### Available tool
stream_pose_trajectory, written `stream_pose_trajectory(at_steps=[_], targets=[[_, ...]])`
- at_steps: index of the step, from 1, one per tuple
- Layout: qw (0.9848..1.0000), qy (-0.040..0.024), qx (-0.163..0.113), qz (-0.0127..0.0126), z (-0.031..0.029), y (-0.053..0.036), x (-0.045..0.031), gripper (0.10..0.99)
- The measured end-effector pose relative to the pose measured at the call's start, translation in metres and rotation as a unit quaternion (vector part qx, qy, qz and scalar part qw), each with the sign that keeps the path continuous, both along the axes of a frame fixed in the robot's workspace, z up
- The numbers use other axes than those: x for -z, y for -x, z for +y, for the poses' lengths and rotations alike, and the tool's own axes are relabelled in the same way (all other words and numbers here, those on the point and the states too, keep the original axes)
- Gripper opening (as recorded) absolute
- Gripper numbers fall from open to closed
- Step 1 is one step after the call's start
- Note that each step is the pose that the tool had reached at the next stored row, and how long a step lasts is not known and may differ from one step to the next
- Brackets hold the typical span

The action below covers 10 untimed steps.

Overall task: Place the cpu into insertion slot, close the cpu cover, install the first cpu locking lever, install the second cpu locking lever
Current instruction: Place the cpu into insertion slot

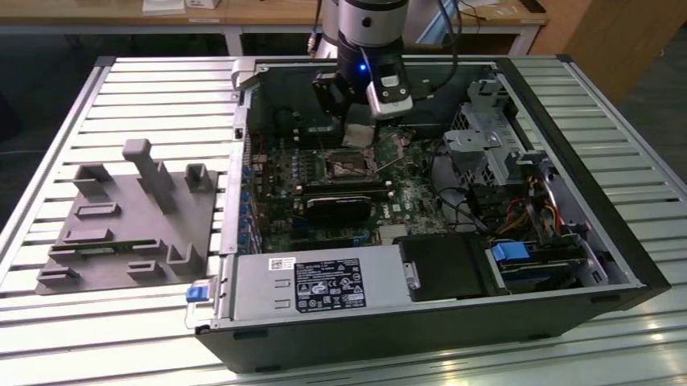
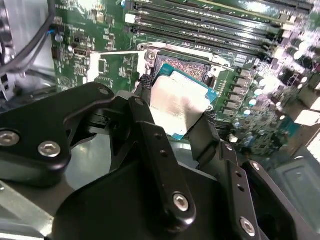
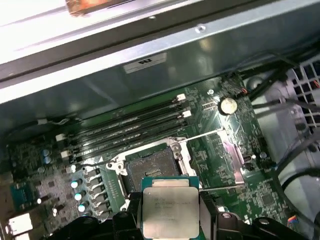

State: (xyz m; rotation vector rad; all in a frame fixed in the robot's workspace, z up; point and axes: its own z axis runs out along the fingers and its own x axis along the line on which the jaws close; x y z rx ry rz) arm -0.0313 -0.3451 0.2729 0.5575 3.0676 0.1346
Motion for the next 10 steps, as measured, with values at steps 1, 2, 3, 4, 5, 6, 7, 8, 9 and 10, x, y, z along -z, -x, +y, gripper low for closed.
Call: stream_pose_trajectory(at_steps=[1,2,3,4,5,6,7,8,9,10], targets=[[1.0000,0.0000,0.006,0.0000,0.0000,0.0000,0.0001,0.541],[0.9999,-0.0001,0.013,-0.0001,0.0000,0.0000,0.0002,0.541],[0.9998,-0.0001,0.021,-0.0001,0.0000,0.0000,0.0003,0.541],[0.9996,-0.0001,0.029,-0.0001,0.0000,0.0000,0.0004,0.541],[0.9993,0.0000,0.037,-0.0001,0.0000,0.0000,0.0005,0.541],[0.9989,0.0001,0.046,-0.0001,0.0000,0.0000,0.0006,0.541],[0.9985,0.0002,0.054,-0.0001,0.0000,0.0000,0.0008,0.541],[0.9980,0.0003,0.063,-0.0001,0.0000,0.0000,0.0009,0.541],[0.9975,0.0005,0.071,-0.0001,0.0000,0.0000,0.0010,0.541],[0.9968,0.0005,0.080,-0.0002,0.0000,0.0000,0.0011,0.541]])
